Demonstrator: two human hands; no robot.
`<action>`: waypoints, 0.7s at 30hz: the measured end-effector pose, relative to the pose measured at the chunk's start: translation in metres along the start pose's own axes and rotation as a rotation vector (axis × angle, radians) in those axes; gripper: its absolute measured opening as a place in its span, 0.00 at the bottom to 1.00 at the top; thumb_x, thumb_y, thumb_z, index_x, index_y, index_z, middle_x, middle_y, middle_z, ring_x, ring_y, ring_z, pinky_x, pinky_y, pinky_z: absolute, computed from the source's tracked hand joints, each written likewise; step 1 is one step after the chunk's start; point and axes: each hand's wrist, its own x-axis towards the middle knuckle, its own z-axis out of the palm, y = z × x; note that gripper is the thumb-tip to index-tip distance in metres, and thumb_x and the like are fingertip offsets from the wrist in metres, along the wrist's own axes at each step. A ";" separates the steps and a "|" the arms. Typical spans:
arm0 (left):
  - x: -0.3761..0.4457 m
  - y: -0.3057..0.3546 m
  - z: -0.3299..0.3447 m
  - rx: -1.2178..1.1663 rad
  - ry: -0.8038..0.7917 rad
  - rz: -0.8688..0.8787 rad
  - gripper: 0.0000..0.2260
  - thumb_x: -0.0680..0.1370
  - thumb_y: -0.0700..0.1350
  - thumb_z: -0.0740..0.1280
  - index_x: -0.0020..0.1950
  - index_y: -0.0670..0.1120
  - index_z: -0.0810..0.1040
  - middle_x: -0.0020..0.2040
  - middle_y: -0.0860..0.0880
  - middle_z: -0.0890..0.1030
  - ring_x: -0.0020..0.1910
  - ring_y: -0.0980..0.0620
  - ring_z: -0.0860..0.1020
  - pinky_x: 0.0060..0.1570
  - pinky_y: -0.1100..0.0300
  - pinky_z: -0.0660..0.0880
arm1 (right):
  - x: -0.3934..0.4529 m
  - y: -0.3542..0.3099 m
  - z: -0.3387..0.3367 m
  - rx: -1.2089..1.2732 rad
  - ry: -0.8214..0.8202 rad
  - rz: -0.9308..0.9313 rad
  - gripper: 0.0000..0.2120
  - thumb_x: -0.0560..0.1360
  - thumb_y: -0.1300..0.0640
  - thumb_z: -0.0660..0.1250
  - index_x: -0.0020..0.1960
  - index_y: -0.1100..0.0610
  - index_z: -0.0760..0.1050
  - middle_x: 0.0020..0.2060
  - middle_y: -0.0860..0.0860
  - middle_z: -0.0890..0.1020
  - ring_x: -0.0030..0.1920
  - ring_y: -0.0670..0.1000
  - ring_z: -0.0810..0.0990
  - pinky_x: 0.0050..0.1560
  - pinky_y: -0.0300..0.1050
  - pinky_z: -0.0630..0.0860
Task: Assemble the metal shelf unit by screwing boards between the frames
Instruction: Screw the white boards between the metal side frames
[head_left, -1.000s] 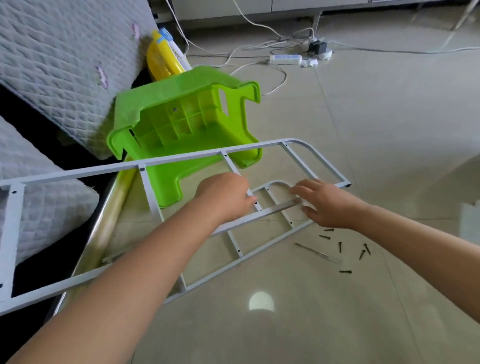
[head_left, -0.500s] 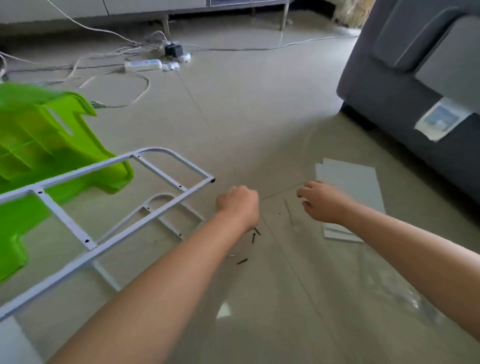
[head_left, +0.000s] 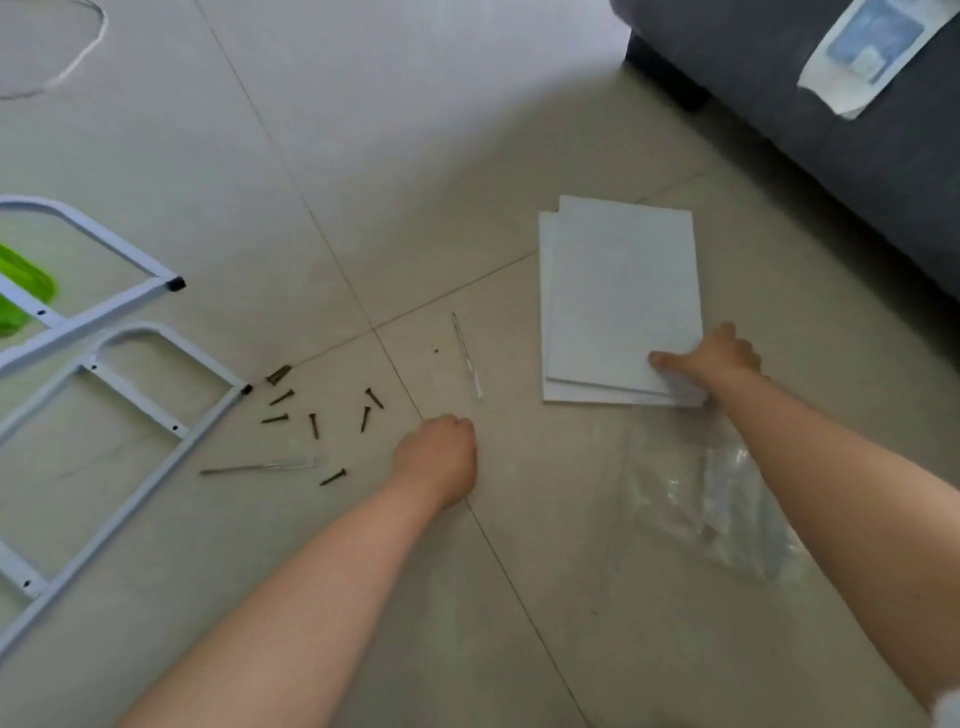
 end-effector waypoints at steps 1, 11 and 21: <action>0.004 0.003 0.003 -0.005 0.002 0.007 0.13 0.80 0.42 0.53 0.61 0.40 0.70 0.61 0.42 0.72 0.60 0.43 0.71 0.54 0.53 0.70 | 0.007 0.002 0.001 0.040 -0.034 0.038 0.44 0.65 0.42 0.74 0.69 0.64 0.58 0.67 0.61 0.67 0.67 0.62 0.67 0.64 0.53 0.69; 0.014 0.021 0.017 0.107 0.012 0.007 0.13 0.78 0.42 0.58 0.62 0.41 0.69 0.63 0.45 0.68 0.63 0.47 0.69 0.54 0.57 0.70 | 0.027 0.011 0.007 0.232 -0.133 0.047 0.37 0.63 0.43 0.75 0.64 0.63 0.69 0.64 0.58 0.73 0.63 0.60 0.72 0.66 0.55 0.68; 0.004 0.009 -0.026 -0.216 0.364 0.009 0.33 0.77 0.52 0.63 0.76 0.46 0.49 0.75 0.48 0.58 0.72 0.50 0.60 0.66 0.59 0.60 | -0.033 -0.037 -0.034 0.584 -0.122 -0.211 0.14 0.79 0.52 0.59 0.54 0.63 0.68 0.47 0.57 0.74 0.33 0.55 0.75 0.20 0.39 0.71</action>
